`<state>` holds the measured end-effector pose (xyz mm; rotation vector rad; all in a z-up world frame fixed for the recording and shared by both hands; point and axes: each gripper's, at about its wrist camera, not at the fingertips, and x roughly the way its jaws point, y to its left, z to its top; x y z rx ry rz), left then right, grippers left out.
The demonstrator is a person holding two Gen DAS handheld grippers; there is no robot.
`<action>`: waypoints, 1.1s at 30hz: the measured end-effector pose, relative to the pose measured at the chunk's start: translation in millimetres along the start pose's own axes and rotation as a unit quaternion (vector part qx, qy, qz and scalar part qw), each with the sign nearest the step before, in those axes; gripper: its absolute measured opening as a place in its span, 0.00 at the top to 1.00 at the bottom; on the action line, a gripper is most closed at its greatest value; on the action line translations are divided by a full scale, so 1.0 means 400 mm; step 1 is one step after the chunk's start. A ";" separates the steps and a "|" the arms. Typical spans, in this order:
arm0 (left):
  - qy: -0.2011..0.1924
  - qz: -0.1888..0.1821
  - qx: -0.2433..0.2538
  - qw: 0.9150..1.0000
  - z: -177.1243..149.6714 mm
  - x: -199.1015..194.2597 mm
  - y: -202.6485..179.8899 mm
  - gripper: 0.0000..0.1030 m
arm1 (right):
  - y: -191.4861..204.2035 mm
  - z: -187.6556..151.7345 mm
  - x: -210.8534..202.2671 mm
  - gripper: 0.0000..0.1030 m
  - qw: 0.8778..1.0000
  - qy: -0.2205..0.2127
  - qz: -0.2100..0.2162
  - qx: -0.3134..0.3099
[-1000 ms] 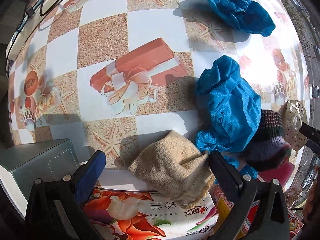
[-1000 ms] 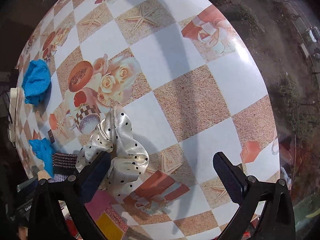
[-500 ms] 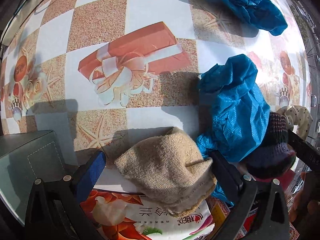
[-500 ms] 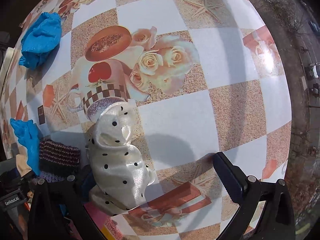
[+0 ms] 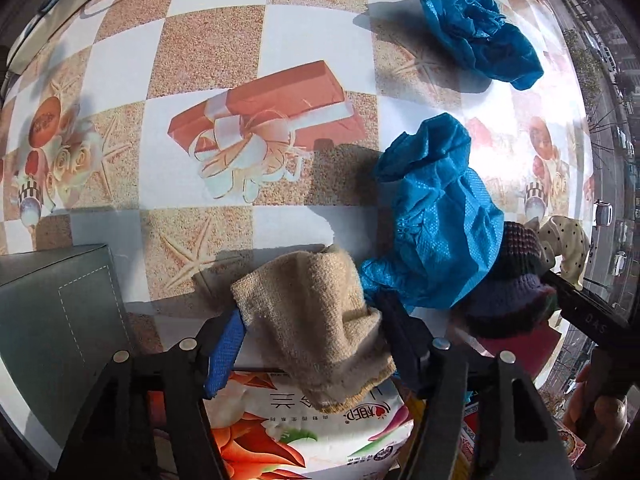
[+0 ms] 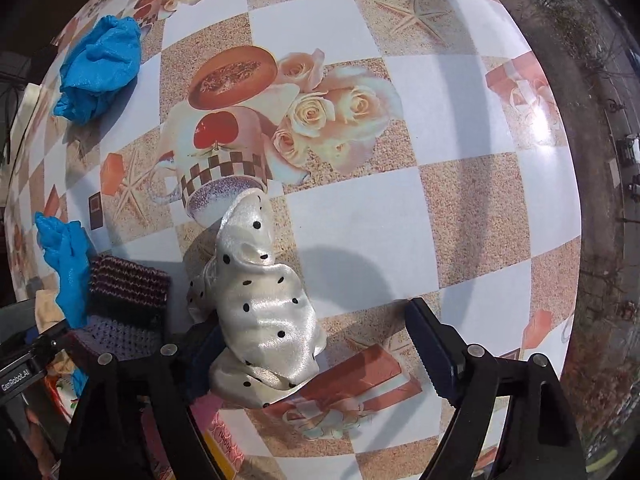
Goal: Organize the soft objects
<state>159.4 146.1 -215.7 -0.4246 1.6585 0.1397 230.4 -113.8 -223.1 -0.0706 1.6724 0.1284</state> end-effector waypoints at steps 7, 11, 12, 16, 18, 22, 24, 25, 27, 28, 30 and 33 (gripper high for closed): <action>-0.053 -0.023 0.011 0.998 -0.028 -0.075 0.025 0.72 | 0.052 -0.031 -0.038 0.72 0.999 -0.017 0.023 -0.026; -0.073 -0.043 0.016 0.996 -0.034 -0.142 0.047 0.72 | 0.036 -0.050 -0.060 0.72 0.999 -0.019 0.040 -0.021; -0.076 -0.043 0.019 0.996 -0.044 -0.150 0.045 0.72 | 0.035 -0.053 -0.063 0.72 0.999 -0.019 0.041 -0.020; -0.084 -0.055 0.023 0.995 -0.078 -0.167 0.055 0.72 | 0.033 -0.079 -0.076 0.72 0.999 -0.017 0.050 -0.010; -0.084 -0.063 0.022 0.994 -0.082 -0.175 0.067 0.67 | 0.022 -0.089 -0.077 0.72 0.998 -0.015 0.054 -0.006; -0.080 -0.073 0.017 0.994 -0.091 -0.150 0.066 0.65 | 0.008 -0.106 -0.075 0.72 0.998 -0.014 0.057 -0.006; -0.077 -0.079 0.013 0.994 -0.093 -0.142 0.057 0.73 | 0.003 -0.112 -0.081 0.72 0.998 -0.014 0.060 -0.003; -0.075 -0.079 0.014 0.994 -0.091 -0.134 0.045 0.75 | 0.000 -0.116 -0.087 0.72 0.998 -0.014 0.062 -0.001; -0.076 -0.072 0.013 0.994 -0.095 -0.137 0.043 0.76 | -0.004 -0.125 -0.094 0.72 0.998 -0.015 0.066 0.002; -0.080 -0.070 0.016 0.994 -0.100 -0.148 0.043 0.76 | -0.007 -0.123 -0.099 0.72 0.998 -0.017 0.068 0.003; -0.096 -0.058 0.027 0.993 -0.110 -0.172 0.028 0.76 | -0.016 -0.133 -0.119 0.72 0.997 -0.023 0.070 0.004; -0.127 -0.027 0.058 0.990 -0.131 -0.218 -0.006 0.76 | -0.027 -0.138 -0.147 0.72 0.997 -0.035 0.072 0.004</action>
